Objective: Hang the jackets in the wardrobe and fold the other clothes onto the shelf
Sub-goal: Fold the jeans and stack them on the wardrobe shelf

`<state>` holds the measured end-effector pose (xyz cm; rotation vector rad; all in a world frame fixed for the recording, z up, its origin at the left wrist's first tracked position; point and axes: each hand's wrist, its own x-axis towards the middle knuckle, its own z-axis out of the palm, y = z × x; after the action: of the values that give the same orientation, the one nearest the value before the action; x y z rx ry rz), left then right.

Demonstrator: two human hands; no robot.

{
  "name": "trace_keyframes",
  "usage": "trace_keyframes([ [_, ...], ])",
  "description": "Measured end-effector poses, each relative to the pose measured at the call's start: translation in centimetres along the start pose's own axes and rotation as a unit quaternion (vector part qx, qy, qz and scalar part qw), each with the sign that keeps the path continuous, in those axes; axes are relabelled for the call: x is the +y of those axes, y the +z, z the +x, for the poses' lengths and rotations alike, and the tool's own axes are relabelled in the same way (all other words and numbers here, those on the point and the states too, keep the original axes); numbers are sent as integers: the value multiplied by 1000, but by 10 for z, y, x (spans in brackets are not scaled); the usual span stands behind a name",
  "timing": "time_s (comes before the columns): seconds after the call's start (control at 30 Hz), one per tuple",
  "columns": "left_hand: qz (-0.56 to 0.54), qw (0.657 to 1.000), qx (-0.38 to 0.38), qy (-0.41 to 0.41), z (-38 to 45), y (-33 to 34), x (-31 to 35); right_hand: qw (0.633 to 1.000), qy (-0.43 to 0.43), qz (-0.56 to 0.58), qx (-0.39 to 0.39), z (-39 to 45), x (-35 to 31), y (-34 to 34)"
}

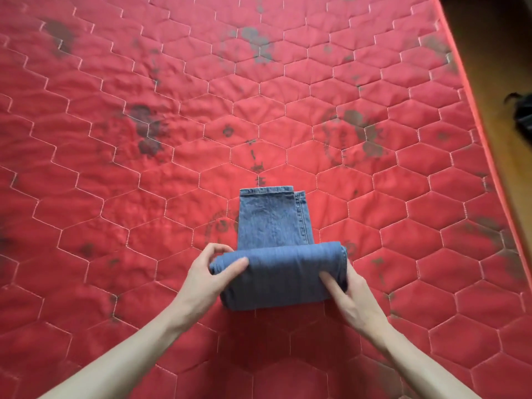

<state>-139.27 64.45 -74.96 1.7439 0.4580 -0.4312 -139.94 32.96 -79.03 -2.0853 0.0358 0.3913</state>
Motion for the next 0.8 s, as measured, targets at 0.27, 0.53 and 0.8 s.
trace_keyframes([
  [0.27, 22, 1000, 4, -20, 8, 28, -37, 995, 58, 41, 70, 32, -8, 24],
  [0.53, 108, 991, 59, -59, 47, 29, -32, 971, 107, -95, 194, 59, 6, 51],
  [0.8, 251, 956, 105, -109, 44, 41, -8, 956, -156, -244, 42, 41, 18, 20],
])
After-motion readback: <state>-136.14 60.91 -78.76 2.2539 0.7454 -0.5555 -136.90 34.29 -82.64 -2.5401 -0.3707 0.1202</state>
